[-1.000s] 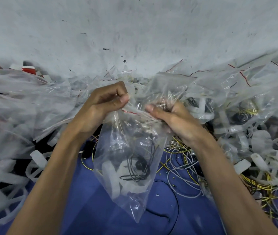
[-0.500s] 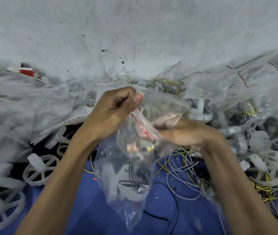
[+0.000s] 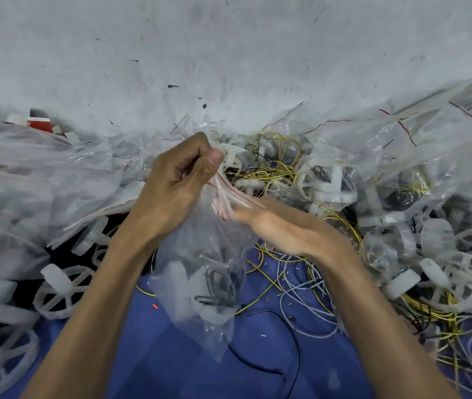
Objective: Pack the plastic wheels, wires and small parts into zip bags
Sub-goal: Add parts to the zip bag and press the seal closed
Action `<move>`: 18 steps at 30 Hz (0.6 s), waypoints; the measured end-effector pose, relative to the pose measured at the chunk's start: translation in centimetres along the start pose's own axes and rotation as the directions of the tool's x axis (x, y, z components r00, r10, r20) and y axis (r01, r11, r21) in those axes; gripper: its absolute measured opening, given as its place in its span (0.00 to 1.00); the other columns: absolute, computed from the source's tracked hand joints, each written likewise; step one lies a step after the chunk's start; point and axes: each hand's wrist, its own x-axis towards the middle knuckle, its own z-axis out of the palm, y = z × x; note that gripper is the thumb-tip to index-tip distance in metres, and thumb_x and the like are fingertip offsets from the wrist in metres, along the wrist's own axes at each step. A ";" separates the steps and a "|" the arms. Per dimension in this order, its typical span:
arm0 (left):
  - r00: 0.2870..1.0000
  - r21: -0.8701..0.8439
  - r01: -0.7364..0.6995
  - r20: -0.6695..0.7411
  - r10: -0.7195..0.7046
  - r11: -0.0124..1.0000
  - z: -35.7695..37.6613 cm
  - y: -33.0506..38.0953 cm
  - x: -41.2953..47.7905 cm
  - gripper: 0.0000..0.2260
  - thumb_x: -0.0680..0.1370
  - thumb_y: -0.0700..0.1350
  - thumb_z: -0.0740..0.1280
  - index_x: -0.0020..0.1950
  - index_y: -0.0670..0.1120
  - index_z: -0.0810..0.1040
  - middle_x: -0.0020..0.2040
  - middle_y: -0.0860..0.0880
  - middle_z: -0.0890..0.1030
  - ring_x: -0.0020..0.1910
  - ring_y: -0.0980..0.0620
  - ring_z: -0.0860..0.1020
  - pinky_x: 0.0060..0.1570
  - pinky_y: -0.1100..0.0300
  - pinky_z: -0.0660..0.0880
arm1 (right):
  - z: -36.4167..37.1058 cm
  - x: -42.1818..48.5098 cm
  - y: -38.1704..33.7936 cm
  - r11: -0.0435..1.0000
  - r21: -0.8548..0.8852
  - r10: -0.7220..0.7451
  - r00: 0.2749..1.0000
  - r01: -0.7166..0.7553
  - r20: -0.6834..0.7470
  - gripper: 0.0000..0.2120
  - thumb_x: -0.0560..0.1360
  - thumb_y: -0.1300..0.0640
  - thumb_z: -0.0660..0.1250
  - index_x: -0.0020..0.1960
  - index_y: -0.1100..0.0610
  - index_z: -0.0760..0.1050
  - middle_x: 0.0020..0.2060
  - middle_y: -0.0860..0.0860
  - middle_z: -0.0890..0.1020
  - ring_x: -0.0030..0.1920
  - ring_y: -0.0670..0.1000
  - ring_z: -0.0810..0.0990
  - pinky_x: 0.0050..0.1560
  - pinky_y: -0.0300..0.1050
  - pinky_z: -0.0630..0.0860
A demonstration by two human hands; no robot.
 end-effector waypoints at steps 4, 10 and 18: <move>0.997 0.052 -0.078 -0.015 0.079 0.996 -0.1 0.3 0.2 0.12 0.79 0.47 0.58 0.35 0.48 0.64 0.34 0.53 0.63 0.34 0.58 0.63 0.39 0.67 0.61 | -0.4 0.3 -0.2 0.962 0.210 -0.123 0.962 0.176 -0.242 0.17 0.72 0.47 0.57 0.59 0.48 0.71 0.54 0.47 0.79 0.57 0.48 0.76 0.61 0.49 0.71; 0.984 0.302 -0.122 0.163 0.075 0.945 -0.5 0.7 0.3 0.16 0.73 0.44 0.66 0.29 0.47 0.63 0.28 0.53 0.63 0.29 0.55 0.63 0.33 0.59 0.61 | 0.4 1.0 0.1 0.948 -0.315 -0.046 0.969 -0.033 -0.242 0.17 0.80 0.50 0.50 0.55 0.54 0.76 0.56 0.47 0.76 0.58 0.52 0.72 0.57 0.51 0.62; 0.971 0.717 0.082 0.098 -0.216 0.692 1.3 1.0 0.0 0.07 0.68 0.49 0.71 0.33 0.55 0.75 0.40 0.55 0.64 0.38 0.55 0.68 0.43 0.59 0.61 | 0.5 2.0 1.3 0.798 -0.557 0.040 0.943 -0.229 -0.330 0.20 0.81 0.49 0.50 0.52 0.58 0.78 0.51 0.59 0.80 0.54 0.60 0.76 0.48 0.47 0.69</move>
